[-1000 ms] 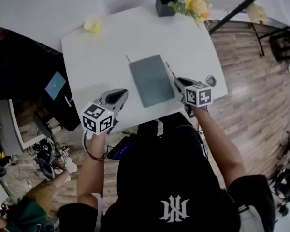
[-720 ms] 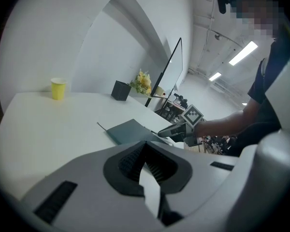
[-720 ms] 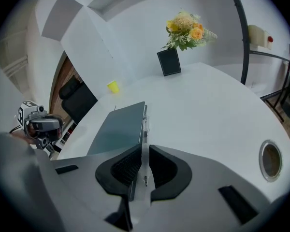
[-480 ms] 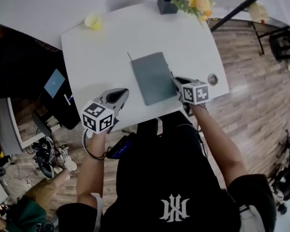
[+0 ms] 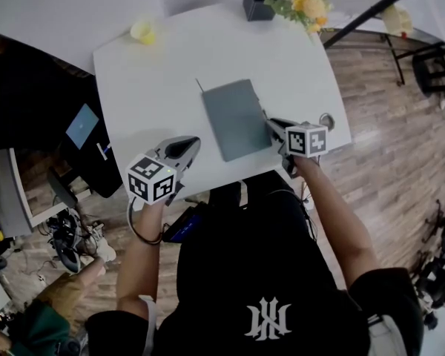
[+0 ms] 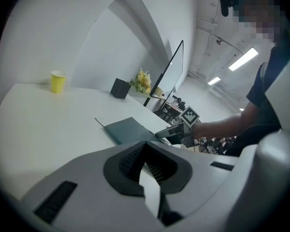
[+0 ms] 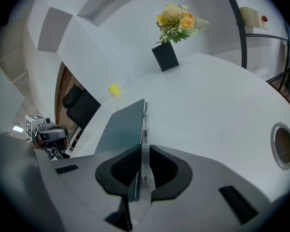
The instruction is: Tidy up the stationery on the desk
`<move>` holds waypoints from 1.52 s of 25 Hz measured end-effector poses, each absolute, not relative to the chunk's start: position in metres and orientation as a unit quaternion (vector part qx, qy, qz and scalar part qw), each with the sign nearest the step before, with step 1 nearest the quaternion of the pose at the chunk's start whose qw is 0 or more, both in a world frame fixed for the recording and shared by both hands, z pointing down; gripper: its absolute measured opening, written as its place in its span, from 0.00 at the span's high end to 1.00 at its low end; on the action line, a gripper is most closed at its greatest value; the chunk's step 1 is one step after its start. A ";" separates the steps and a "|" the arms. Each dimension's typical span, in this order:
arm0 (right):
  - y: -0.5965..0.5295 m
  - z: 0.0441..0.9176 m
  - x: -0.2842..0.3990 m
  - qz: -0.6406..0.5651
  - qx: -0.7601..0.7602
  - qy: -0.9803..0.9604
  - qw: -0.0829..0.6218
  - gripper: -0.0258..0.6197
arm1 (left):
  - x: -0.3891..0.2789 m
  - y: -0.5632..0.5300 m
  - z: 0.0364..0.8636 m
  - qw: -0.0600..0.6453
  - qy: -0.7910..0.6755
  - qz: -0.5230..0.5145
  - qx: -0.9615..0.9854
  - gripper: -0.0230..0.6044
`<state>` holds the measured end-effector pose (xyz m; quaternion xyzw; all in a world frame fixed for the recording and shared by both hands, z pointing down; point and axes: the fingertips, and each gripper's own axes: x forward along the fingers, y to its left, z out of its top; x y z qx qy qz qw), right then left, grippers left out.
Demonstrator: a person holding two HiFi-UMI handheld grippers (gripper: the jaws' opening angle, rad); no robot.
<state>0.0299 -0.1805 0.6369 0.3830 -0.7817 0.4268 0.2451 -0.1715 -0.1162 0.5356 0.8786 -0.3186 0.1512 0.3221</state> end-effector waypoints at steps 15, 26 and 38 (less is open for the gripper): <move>-0.181 0.634 0.028 0.462 0.355 -0.785 0.211 0.85 | -0.169 -0.121 0.530 0.328 -0.308 0.137 0.883 0.96; -0.188 0.633 0.023 0.457 0.358 -0.786 0.212 0.85 | -0.174 -0.118 0.532 0.330 -0.310 0.137 0.881 0.96; -0.205 0.617 0.033 0.413 0.390 -0.795 0.212 0.85 | -0.182 -0.117 0.527 0.323 -0.324 0.127 0.880 0.96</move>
